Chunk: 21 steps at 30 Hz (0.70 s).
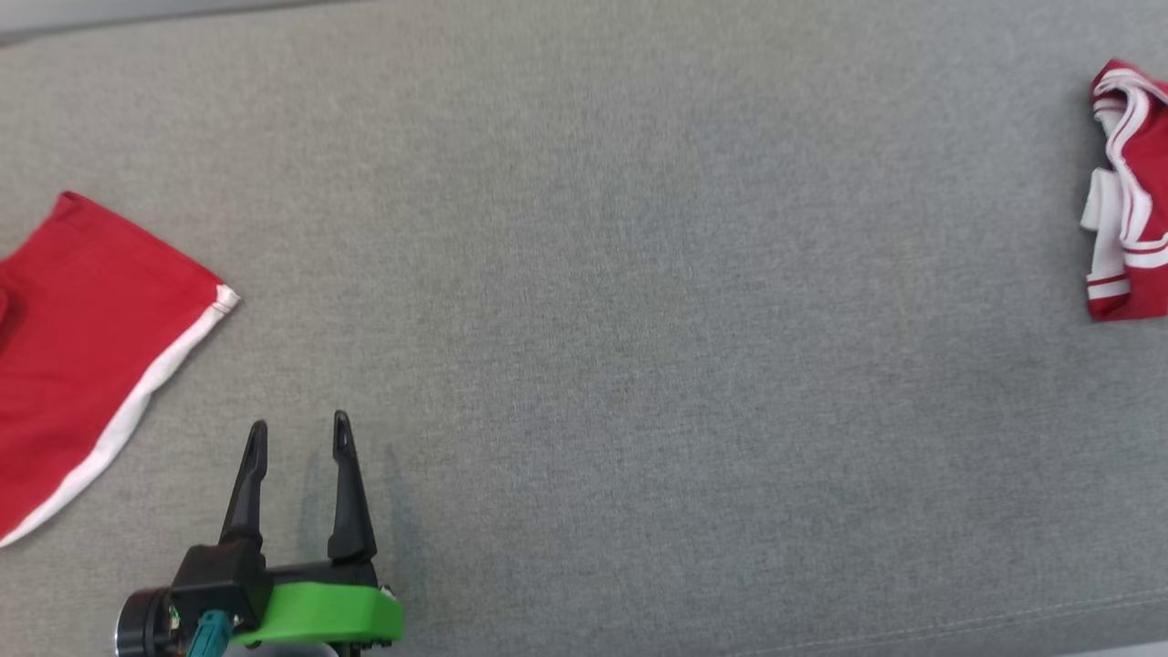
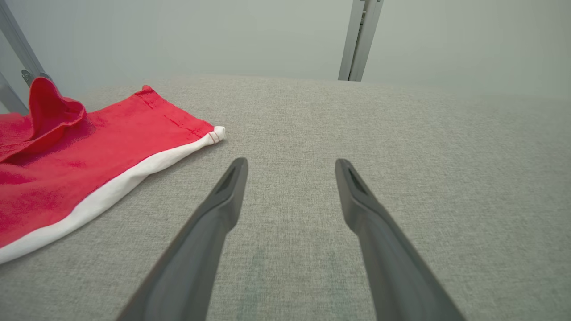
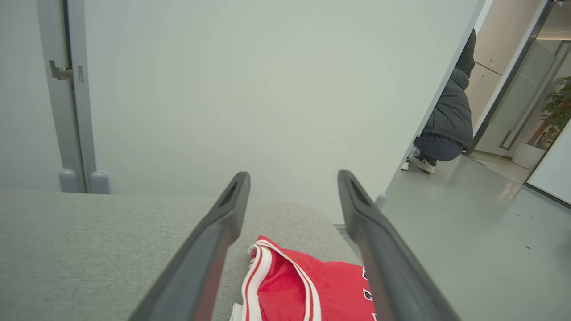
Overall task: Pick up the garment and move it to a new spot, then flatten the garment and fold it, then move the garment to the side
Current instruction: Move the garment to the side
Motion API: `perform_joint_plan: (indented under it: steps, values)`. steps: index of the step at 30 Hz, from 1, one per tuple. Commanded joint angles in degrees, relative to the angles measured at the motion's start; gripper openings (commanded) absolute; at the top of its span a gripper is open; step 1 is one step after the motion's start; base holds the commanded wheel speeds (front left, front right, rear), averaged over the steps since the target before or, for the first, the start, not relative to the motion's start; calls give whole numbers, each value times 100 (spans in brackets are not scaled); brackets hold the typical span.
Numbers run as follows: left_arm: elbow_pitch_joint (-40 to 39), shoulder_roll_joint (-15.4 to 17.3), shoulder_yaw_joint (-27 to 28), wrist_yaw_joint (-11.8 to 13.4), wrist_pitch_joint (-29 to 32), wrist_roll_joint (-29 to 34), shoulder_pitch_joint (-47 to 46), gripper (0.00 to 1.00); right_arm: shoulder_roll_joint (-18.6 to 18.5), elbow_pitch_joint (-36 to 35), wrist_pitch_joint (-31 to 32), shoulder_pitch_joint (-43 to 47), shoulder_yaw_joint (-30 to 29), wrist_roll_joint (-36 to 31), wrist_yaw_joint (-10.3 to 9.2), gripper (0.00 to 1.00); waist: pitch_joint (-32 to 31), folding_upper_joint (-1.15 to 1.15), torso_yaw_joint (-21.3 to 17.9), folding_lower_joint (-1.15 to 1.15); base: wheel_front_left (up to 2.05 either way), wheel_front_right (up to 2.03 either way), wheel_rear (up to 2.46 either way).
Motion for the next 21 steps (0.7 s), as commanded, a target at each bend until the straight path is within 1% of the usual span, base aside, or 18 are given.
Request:
perform_joint_plan:
  steps: [1, 3, 6, 13, 18, 21]
  values:
    - [-13, 15, 39, 56, -17, -69, 144, 100, 138, -283, -13, 360, 135, 81, -9, 100, -714, 0, -33, 0, 0, 0, 0]
    - [-29, 14, 73, 97, -17, -99, 259, 100, 384, -694, -13, 889, 367, 125, -9, 100, -918, 0, -59, 0, 0, 0, 0]
    - [-51, 13, 100, 89, -17, -85, 381, 100, 617, -1105, -13, 1558, 684, 240, -10, 100, -1185, 0, -51, 0, 0, 0, 0]
    - [42, 14, 140, -20, -18, 0, 636, 100, 1046, -1311, -14, 3044, 1370, 533, -10, 100, -1851, 0, 133, 0, 0, 0, 0]
    - [156, 13, 106, -82, -17, 46, 720, 100, 1327, -1411, -15, 3583, 1318, 580, -9, 100, -2048, 0, 246, 0, 0, 0, 0]
    - [222, 14, 89, -117, -17, 58, 727, 100, 1452, -1423, -15, 3828, 1338, 453, -9, 100, -2105, 0, 279, 0, 0, 0, 0]
